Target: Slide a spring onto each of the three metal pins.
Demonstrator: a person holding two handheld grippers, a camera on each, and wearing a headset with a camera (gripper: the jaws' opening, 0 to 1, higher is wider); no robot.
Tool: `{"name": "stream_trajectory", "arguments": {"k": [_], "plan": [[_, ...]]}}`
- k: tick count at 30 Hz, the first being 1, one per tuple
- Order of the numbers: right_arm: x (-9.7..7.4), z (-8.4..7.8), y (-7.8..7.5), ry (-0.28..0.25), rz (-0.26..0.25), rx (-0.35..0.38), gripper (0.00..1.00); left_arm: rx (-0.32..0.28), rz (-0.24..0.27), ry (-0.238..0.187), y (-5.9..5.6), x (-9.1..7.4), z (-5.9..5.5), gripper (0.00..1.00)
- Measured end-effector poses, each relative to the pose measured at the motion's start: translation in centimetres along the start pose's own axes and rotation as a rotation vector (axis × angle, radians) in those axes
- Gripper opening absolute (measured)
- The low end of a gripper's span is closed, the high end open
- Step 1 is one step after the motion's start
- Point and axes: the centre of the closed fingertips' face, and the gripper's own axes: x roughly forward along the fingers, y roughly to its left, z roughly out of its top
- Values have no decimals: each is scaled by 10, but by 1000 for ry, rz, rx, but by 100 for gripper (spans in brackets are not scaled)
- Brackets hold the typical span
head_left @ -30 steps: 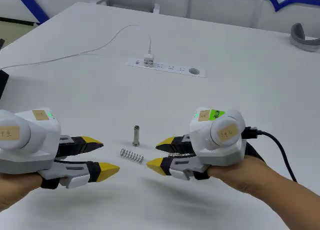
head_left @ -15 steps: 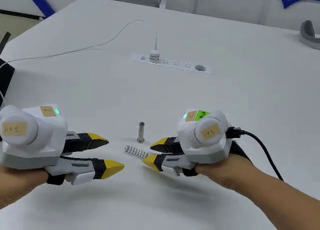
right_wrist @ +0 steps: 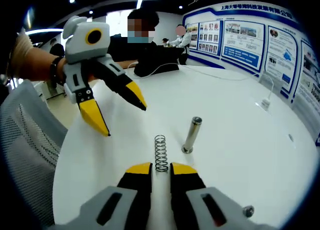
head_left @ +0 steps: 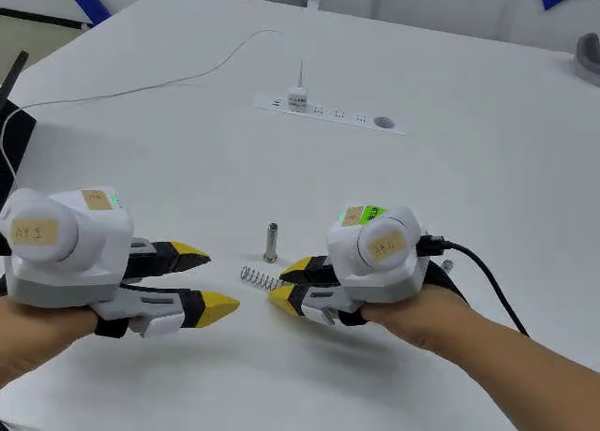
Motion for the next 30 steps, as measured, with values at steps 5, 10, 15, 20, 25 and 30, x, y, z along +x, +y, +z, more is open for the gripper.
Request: {"name": "stream_trajectory", "arguments": {"k": [5,10,15,20,25,30], "plan": [[1,-2,-1,4,-1,-3,13,3,-2,2,-1,1,0,43],[1,-1,0,5,1,-28,12,6,-1,5,0,1,0,42],[-3,2,3,4,10,-43,12,15,-3,9,0,3,-1,42],[-5,0,5,21,21,-50,12,28,-9,19,-1,8,-2,42],[-9,1,8,32,28,-55,12,63,-19,32,-4,12,-4,41],[-13,0,11,49,43,-53,12,92,-27,48,-5,15,-6,40]]}}
